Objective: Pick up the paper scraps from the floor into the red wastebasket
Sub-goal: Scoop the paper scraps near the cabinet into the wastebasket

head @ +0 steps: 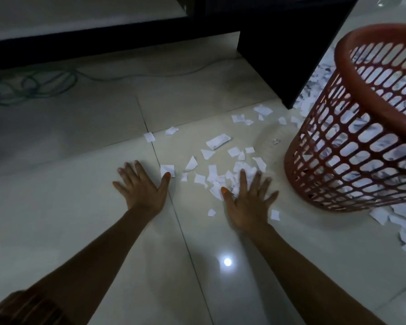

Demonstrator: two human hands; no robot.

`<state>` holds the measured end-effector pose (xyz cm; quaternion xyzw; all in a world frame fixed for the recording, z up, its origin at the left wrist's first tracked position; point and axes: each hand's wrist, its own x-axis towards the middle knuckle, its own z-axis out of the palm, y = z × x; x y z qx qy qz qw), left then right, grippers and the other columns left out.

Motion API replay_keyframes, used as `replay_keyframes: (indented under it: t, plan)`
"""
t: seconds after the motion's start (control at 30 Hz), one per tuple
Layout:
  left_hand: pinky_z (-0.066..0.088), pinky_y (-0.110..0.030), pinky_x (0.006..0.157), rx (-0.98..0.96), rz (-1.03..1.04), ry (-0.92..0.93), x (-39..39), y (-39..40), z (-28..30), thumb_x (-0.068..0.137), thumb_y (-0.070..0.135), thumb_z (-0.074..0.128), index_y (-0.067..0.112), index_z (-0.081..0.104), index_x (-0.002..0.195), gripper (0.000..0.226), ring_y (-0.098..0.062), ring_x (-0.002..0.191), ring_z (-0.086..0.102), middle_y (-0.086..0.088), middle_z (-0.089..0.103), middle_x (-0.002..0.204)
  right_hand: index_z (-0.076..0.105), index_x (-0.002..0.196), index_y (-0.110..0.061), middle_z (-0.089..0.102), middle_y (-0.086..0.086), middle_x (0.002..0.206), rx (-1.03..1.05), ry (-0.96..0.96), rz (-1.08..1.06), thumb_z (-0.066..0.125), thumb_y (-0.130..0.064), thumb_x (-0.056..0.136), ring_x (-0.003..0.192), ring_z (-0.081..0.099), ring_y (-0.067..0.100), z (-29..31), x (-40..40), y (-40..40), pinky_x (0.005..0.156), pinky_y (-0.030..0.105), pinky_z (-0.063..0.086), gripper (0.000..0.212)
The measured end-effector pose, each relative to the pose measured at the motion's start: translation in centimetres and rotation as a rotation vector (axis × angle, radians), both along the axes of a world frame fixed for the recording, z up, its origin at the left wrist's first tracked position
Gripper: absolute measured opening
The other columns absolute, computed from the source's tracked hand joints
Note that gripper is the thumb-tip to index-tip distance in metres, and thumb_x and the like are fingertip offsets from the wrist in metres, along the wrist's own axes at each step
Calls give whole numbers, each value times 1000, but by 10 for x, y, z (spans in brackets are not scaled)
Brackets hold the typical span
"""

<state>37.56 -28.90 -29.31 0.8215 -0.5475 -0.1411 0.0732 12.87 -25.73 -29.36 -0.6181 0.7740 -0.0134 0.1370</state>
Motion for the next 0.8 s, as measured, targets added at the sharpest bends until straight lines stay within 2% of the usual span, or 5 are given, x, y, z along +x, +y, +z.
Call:
replay_keyframes:
  t: [0.17, 0.33, 0.43, 0.67, 0.8]
  plan:
    - [-11, -48, 116, -45, -201, 77, -23, -15, 0, 85, 73, 3, 9, -7, 153, 94, -26, 148, -14, -10, -9, 162, 11, 153, -34, -1, 6, 163, -71, -233, 277, 1, -68, 86, 148, -8, 31, 12, 11, -9, 118, 52, -6, 76]
    - [-11, -40, 118, -74, -575, 158, -54, -11, 2, 90, 68, -1, 21, 6, 155, 80, -15, 149, -5, 0, 4, 163, 36, 147, -18, 23, 15, 158, -358, -303, 143, 26, -56, 97, 147, 16, 31, 13, -2, -40, 118, 48, 20, 64]
    - [-5, -41, 119, -149, -674, 216, -55, -12, 6, 93, 63, 3, 25, 24, 152, 73, -13, 148, 12, 3, 25, 158, 25, 151, -18, 11, 20, 160, -285, -225, 15, 34, -55, 98, 147, 7, 36, 16, -17, -77, 119, 50, 13, 66]
    - [9, -51, 117, -223, -576, 153, -20, -32, 5, 98, 53, 19, 25, 42, 144, 58, -20, 147, 20, 1, 33, 155, 2, 155, -20, -10, 22, 159, -58, -97, -136, 24, -69, 92, 146, -12, 37, 11, -46, -136, 118, 53, -6, 83]
    - [10, -55, 116, -212, -440, 137, -6, -50, 7, 96, 54, 23, 21, 36, 147, 62, -28, 147, 14, -6, 24, 158, 6, 154, -21, -2, 22, 160, -81, -65, 19, 21, -69, 92, 147, -7, 36, 2, -35, -139, 117, 54, -7, 80]
